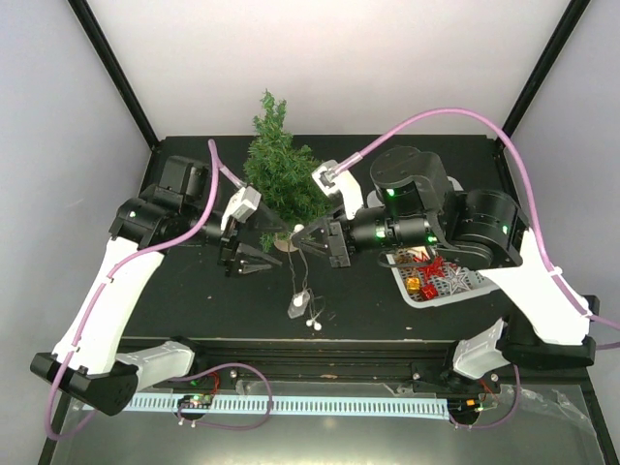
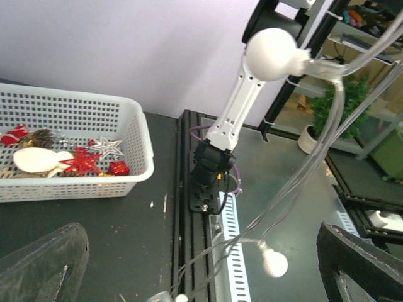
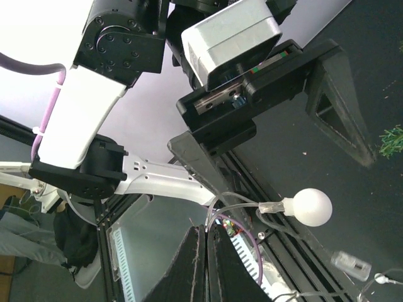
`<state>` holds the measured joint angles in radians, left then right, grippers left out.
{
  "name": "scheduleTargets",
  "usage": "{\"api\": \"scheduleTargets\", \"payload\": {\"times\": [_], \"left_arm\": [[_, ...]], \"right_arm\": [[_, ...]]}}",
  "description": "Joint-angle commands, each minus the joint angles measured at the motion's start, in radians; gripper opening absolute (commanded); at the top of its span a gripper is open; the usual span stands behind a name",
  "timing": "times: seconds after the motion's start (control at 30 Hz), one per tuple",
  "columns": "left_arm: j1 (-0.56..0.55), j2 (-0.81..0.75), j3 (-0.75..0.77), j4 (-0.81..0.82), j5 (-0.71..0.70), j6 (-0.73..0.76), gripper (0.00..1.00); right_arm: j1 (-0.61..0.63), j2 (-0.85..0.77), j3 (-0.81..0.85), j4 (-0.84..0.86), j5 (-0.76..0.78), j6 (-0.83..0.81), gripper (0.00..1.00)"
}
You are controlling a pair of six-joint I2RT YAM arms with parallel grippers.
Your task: Decorate the small christmas tree
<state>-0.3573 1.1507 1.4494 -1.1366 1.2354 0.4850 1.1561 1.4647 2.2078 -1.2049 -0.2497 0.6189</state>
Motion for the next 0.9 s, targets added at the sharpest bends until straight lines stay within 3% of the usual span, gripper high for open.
{"api": "scheduleTargets", "payload": {"times": [0.0, 0.5, 0.57, 0.67, 0.77, 0.83, 0.87], "left_arm": [[-0.015, -0.004, 0.026, -0.064, 0.077, 0.081, 0.99], [-0.034, 0.033, 0.059, -0.031, 0.05, 0.05, 0.98], [-0.036, 0.035, 0.063, -0.033, 0.057, 0.048, 0.84], [-0.038, 0.037, 0.058, -0.028, 0.048, 0.04, 0.44], [-0.039, 0.024, 0.044, -0.027, 0.034, 0.039, 0.14], [-0.039, 0.012, 0.026, -0.021, 0.023, 0.029, 0.02], [-0.039, 0.007, 0.019, -0.02, 0.017, 0.028, 0.02]], "right_arm": [[0.0, 0.009, -0.002, 0.046, -0.03, 0.0, 0.01], [0.001, 0.043, -0.028, 0.113, -0.081, 0.007, 0.01], [0.0, 0.035, -0.053, 0.13, -0.083, 0.011, 0.01], [0.0, 0.02, -0.085, 0.149, -0.079, 0.016, 0.01], [0.001, 0.005, -0.106, 0.159, -0.071, 0.019, 0.01], [0.001, -0.004, -0.115, 0.159, -0.063, 0.019, 0.01], [0.001, -0.009, -0.119, 0.16, -0.058, 0.019, 0.01]]}}
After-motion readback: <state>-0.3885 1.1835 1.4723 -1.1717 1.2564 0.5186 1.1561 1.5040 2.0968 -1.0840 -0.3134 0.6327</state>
